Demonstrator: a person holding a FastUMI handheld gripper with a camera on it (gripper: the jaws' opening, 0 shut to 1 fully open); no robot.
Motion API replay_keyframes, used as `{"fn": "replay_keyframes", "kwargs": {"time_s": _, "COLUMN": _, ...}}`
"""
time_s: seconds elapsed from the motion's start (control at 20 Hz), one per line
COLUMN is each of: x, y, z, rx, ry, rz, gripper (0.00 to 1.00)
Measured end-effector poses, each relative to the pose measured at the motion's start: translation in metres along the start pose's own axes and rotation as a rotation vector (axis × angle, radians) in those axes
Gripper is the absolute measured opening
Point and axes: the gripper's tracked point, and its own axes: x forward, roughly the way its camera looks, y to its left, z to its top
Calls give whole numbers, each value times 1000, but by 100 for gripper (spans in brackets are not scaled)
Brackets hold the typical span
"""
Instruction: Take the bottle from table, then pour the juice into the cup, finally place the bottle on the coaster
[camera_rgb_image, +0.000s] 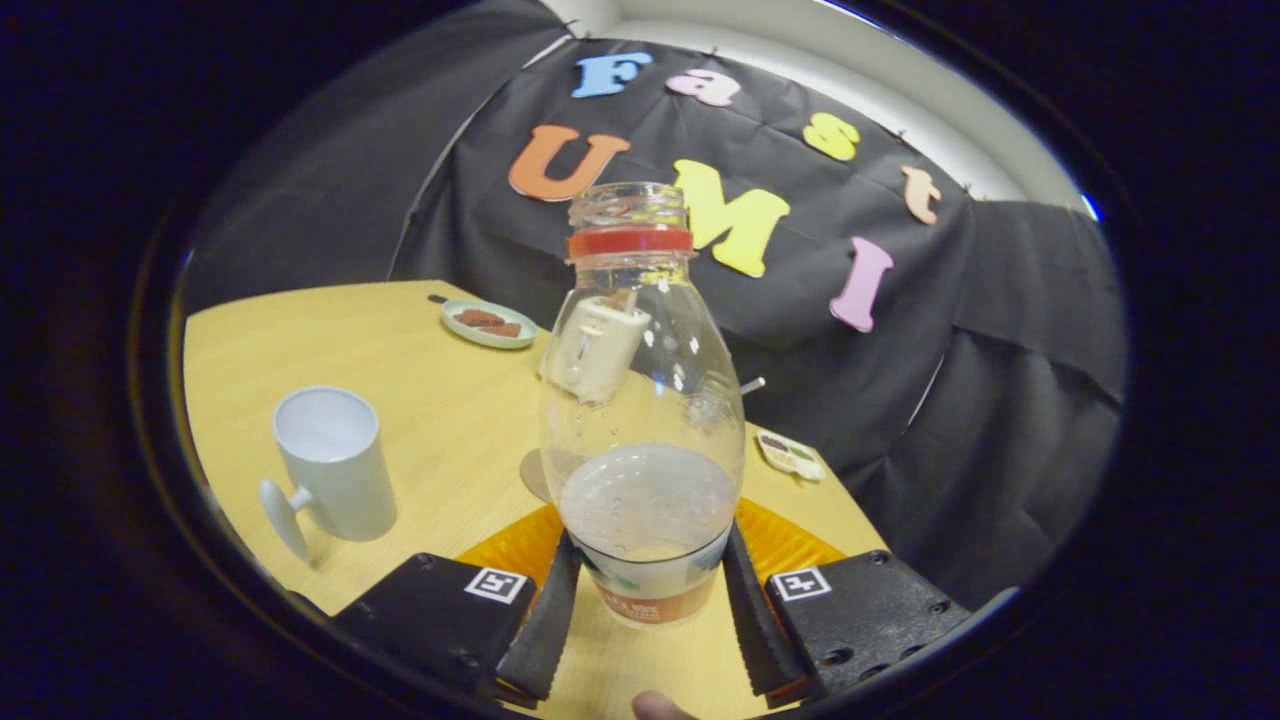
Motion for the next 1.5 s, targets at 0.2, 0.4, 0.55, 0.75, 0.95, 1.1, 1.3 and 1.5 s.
{"fn": "replay_keyframes", "kwargs": {"time_s": 0.2, "x": 0, "y": 12, "z": 9, "rx": -191, "ry": -37, "rz": -19, "gripper": 75}}
{"fn": "replay_keyframes", "kwargs": {"time_s": 0.4, "x": 4, "y": 20, "z": 16, "rx": -409, "ry": -68, "rz": -59, "gripper": 74}}
{"fn": "replay_keyframes", "kwargs": {"time_s": 0.55, "x": 6, "y": 26, "z": 19, "rx": -584, "ry": -102, "rz": -96, "gripper": 74}}
{"fn": "replay_keyframes", "kwargs": {"time_s": 0.75, "x": 7, "y": 34, "z": 7, "rx": -720, "ry": -99, "rz": -100, "gripper": 74}}
{"fn": "replay_keyframes", "kwargs": {"time_s": 0.95, "x": 8, "y": 36, "z": 8, "rx": -787, "ry": -87, "rz": -109, "gripper": 74}}
{"fn": "replay_keyframes", "kwargs": {"time_s": 1.1, "x": 7, "y": 37, "z": 14, "rx": -858, "ry": -91, "rz": -120, "gripper": 74}}
{"fn": "replay_keyframes", "kwargs": {"time_s": 1.3, "x": 6, "y": 34, "z": 18, "rx": -929, "ry": -92, "rz": -135, "gripper": 74}}
{"fn": "replay_keyframes", "kwargs": {"time_s": 1.5, "x": 5, "y": 29, "z": 26, "rx": -983, "ry": -86, "rz": -159, "gripper": 74}}
